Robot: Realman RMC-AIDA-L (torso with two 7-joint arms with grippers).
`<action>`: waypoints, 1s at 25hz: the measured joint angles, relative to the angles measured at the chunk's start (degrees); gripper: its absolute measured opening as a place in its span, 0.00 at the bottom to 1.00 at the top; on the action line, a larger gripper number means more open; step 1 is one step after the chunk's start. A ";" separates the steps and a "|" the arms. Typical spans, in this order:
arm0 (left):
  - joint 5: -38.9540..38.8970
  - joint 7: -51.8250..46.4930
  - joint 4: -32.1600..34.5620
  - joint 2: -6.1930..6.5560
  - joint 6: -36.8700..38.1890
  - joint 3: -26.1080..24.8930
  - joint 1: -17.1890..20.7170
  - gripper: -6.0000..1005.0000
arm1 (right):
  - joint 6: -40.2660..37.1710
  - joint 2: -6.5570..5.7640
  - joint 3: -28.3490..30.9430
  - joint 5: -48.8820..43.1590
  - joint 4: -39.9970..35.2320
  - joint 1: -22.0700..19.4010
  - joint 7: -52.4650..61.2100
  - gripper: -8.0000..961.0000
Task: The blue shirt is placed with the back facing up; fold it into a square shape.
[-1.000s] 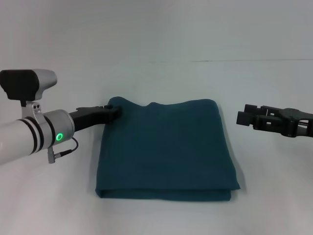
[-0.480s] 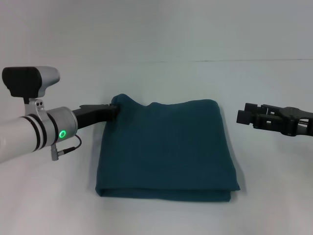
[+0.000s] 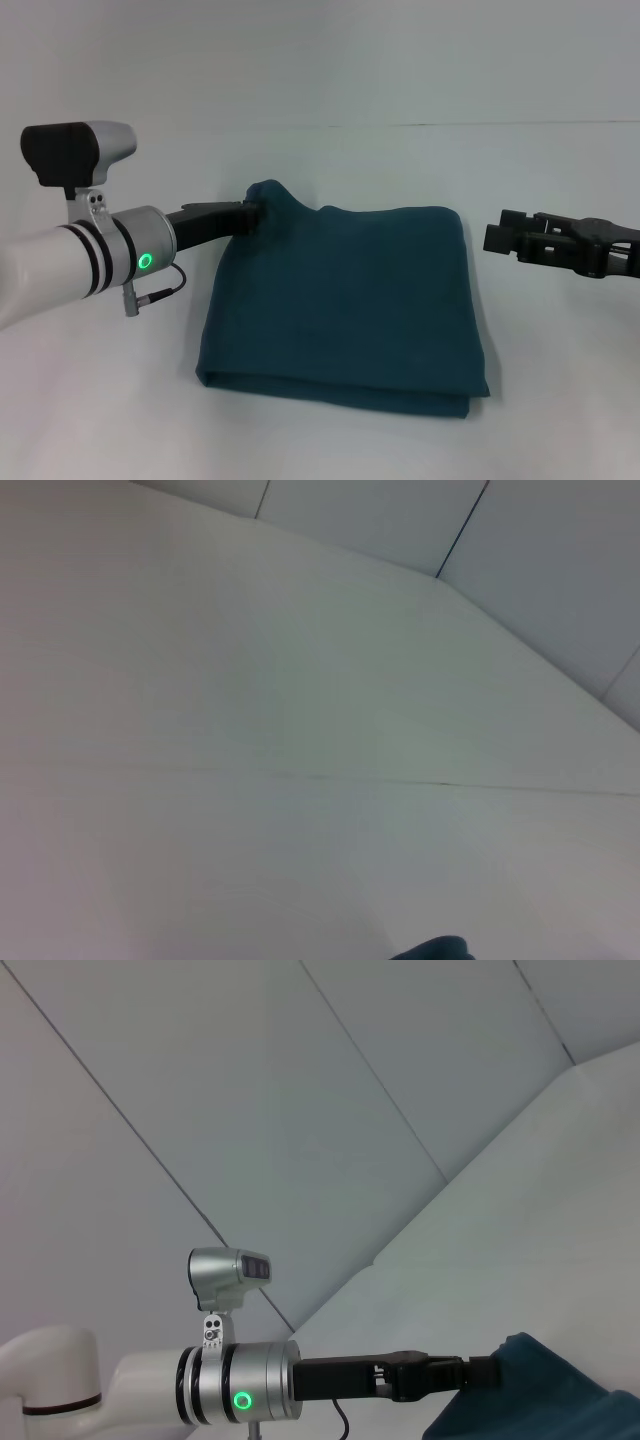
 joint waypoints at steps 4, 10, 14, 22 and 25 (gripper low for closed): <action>-0.96 -0.02 -0.31 0.05 -0.13 -0.05 -0.42 0.05 | -0.01 -0.05 0.39 0.00 0.00 -0.06 -0.02 0.93; -2.90 -0.42 -0.30 0.17 -0.04 -0.17 -0.72 0.06 | -0.55 -0.31 1.81 0.00 0.00 -0.34 -0.01 0.93; -4.07 -0.78 -0.22 0.29 -0.20 -0.17 -1.08 0.07 | -0.79 -0.35 2.70 0.00 0.00 -0.48 0.02 0.93; -5.41 -1.45 -0.30 0.31 -2.99 -0.26 -1.57 0.09 | -0.88 -0.59 3.17 0.00 0.00 -0.54 0.15 0.93; -6.56 -1.52 -0.36 0.31 -3.98 -0.34 -1.39 0.09 | -0.89 -0.61 3.64 0.02 0.00 -0.53 0.07 0.93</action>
